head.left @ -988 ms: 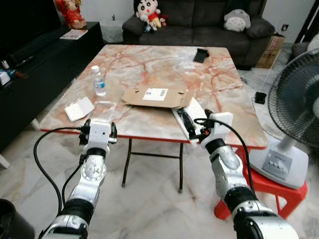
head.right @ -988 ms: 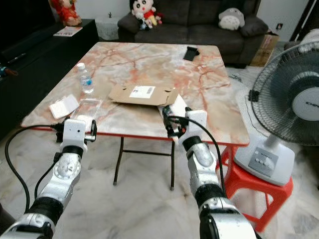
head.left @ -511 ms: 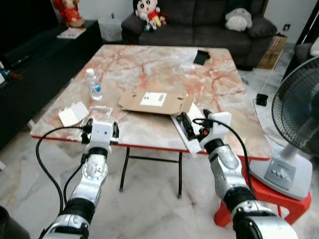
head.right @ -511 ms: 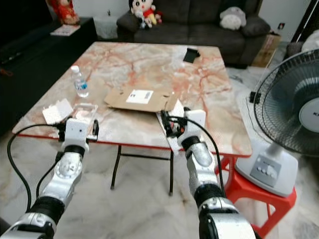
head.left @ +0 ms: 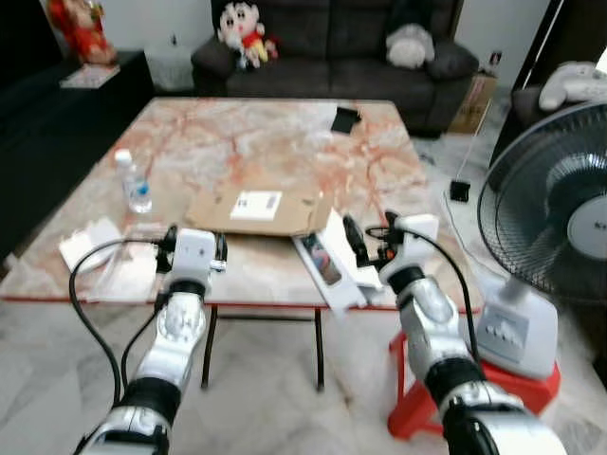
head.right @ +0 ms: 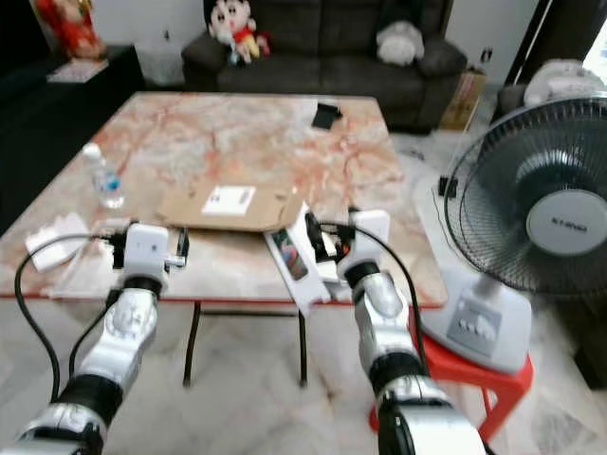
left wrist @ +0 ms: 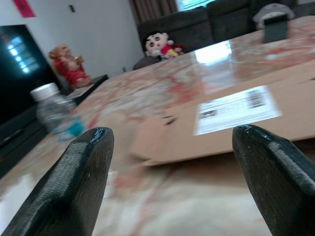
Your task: Picking trash to rubbish bin
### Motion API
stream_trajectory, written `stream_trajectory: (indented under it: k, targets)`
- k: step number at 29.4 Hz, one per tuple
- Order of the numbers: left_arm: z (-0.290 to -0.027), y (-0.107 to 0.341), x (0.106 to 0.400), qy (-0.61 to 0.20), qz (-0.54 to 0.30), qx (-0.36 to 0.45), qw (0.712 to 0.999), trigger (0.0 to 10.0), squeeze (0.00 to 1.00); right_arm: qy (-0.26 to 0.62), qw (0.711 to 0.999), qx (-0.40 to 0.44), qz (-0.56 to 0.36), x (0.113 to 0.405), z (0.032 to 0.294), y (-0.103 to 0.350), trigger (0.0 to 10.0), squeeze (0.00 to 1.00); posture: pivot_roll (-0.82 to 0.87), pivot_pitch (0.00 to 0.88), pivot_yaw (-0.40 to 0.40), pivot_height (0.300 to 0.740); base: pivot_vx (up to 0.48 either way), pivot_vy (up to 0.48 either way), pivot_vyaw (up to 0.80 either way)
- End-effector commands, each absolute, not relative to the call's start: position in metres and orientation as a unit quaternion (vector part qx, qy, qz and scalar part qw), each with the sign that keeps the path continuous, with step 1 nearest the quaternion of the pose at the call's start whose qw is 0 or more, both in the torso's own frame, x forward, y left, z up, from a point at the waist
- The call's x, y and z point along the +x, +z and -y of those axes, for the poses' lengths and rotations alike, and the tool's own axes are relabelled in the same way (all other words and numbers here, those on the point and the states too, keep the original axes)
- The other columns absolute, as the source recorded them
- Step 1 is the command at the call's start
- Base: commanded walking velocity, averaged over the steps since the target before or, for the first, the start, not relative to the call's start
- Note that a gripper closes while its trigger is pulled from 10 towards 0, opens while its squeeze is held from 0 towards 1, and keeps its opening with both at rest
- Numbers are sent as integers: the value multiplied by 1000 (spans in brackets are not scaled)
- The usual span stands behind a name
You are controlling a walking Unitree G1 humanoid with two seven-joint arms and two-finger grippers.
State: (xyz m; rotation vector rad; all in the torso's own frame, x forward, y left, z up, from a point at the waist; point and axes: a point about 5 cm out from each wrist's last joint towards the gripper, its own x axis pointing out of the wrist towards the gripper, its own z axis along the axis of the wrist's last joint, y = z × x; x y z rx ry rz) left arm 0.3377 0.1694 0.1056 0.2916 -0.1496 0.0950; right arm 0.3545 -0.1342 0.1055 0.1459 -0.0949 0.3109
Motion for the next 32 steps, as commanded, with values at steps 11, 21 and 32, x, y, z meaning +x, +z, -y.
stream_trajectory:
  k: [11, 21, 32]
  targets:
    - [-164, 106, 338, 40, 73, 137, 987, 10000, 0, 146, 985, 70, 50, 356, 140, 108, 10000, 0, 14, 0, -15, 740, 352, 0, 0]
    - [-164, 106, 337, 39, 74, 137, 987, 10000, 0, 147, 986, 70, 49, 356, 140, 108, 10000, 0, 15, 0, -16, 740, 351, 0, 0]
    - [-163, 108, 337, 36, 78, 139, 987, 10000, 0, 147, 985, 70, 47, 355, 139, 106, 10000, 0, 18, 0, -14, 740, 353, 0, 0]
